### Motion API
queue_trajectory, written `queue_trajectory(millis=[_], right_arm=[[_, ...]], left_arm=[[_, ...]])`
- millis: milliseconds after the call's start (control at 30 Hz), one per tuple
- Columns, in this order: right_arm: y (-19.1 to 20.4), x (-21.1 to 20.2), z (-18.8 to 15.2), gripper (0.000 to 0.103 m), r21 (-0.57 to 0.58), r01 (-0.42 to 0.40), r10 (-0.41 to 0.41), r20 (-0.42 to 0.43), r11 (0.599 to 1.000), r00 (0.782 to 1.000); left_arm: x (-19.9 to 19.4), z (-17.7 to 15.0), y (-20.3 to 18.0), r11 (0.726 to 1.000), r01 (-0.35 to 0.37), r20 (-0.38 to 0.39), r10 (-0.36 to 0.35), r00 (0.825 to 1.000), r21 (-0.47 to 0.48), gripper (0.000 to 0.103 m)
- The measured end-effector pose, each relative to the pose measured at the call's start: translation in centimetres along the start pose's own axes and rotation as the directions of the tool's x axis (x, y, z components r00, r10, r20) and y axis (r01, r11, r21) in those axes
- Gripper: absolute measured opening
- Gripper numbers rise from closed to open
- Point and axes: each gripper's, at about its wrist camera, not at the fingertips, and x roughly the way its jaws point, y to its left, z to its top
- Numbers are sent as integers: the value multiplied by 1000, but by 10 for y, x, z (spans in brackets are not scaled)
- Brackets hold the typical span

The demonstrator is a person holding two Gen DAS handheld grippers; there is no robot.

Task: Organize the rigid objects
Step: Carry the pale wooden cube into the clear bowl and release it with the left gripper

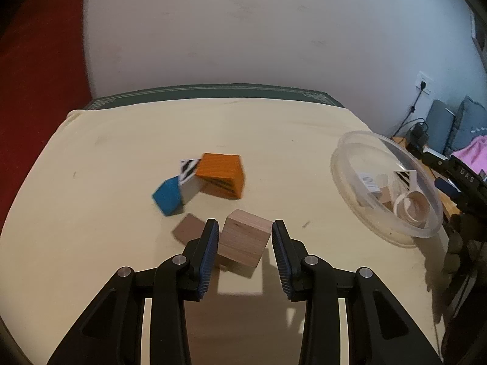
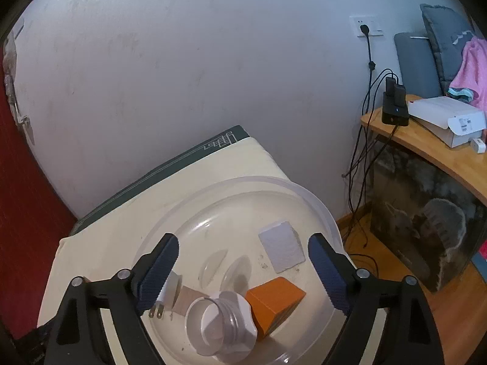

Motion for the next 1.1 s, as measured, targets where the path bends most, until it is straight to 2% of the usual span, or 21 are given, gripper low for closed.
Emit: queue_trajectory(millis=[67, 233, 667, 933, 1100], right_arm=[[0, 0, -2, 98, 3, 5, -5, 4, 1000, 1000], [-2, 1, -5, 102, 17, -4, 4, 3, 1000, 1000], [-5, -9, -5, 103, 44, 0, -2, 44, 999, 999], [-2, -18, -8, 103, 38, 5, -8, 77, 999, 997], [-6, -20, -7, 103, 65, 13, -19, 90, 998, 996]], left_arm=[[1, 1, -7, 1000, 9, -2, -9, 1000, 11, 37], [2, 6, -26, 998, 33, 0, -33, 999, 45, 37], [14, 23, -90, 981, 150, -20, -149, 989, 122, 37], [28, 31, -126, 957, 241, -36, -239, 970, 163, 37], [40, 31, -146, 945, 267, -51, -263, 964, 186, 37]])
